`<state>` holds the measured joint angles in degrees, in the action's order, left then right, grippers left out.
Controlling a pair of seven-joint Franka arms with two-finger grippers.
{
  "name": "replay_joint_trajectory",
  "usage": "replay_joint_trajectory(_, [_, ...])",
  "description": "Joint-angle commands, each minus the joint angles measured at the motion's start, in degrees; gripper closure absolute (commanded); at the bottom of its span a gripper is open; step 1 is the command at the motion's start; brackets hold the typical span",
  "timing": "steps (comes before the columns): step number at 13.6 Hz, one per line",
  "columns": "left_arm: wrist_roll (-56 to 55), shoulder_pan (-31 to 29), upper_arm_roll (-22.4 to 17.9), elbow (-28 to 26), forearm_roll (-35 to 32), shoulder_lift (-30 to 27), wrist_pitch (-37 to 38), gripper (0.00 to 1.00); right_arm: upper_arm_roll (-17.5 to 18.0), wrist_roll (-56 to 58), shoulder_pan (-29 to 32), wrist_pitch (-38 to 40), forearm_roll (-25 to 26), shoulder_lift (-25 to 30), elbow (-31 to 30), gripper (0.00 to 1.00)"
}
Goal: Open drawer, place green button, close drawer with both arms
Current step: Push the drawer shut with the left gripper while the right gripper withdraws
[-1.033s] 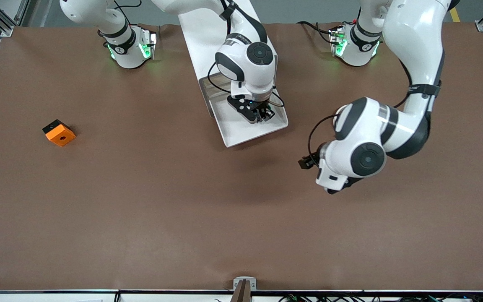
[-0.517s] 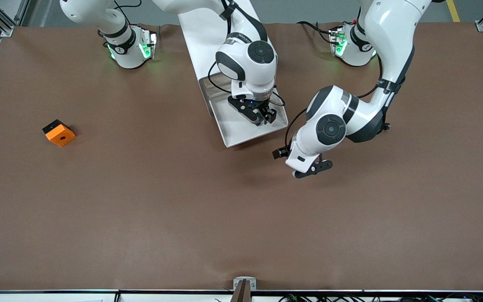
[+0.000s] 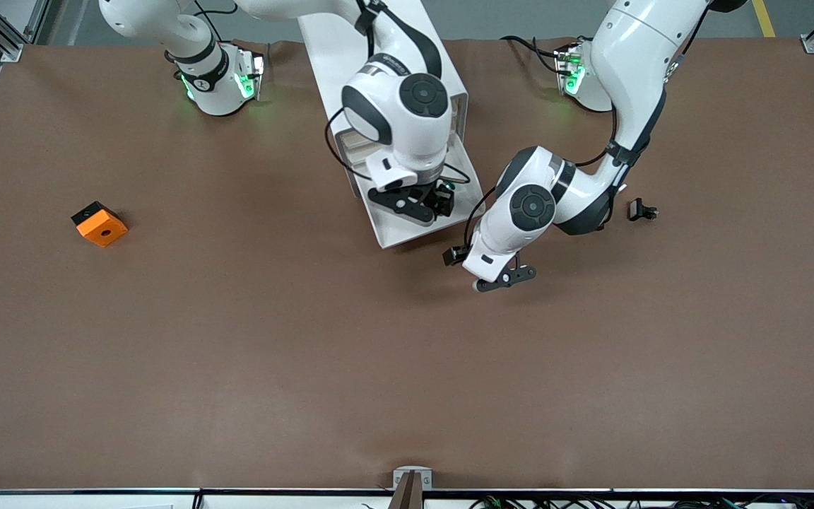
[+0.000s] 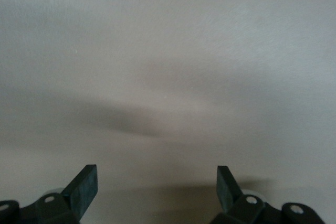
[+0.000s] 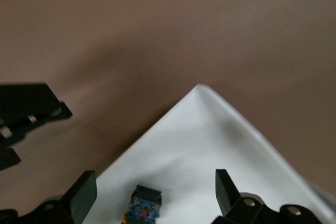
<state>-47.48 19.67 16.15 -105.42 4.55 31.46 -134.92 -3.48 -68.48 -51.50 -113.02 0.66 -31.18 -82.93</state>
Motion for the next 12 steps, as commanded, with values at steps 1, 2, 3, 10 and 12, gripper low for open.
replay_joint_trajectory(1, [-3.31,0.19,0.72,-1.81,-0.51,-1.05,-1.05,0.00,0.85,10.35,4.29,4.73,1.01,4.18,-0.48,0.00])
replay_joint_trajectory(2, [-4.36,0.54,1.25,-1.98,-0.42,-0.87,-1.05,0.00,0.85,14.04,6.39,6.74,0.93,5.32,-0.48,0.00])
replay_joint_trajectory(3, [-5.68,1.15,1.60,-2.42,-0.34,-0.87,-1.05,0.00,0.85,18.34,8.41,8.42,0.93,6.55,-0.48,0.00])
replay_joint_trajectory(10, [-11.40,2.21,4.50,-3.48,3.44,-0.52,-0.43,0.00,0.93,42.69,23.61,20.20,0.31,15.70,-0.57,0.00])
replay_joint_trajectory(12, [-13.86,2.21,5.64,-3.48,5.98,-0.52,-0.26,0.00,0.93,50.25,29.32,22.84,0.05,17.89,-0.48,0.00])
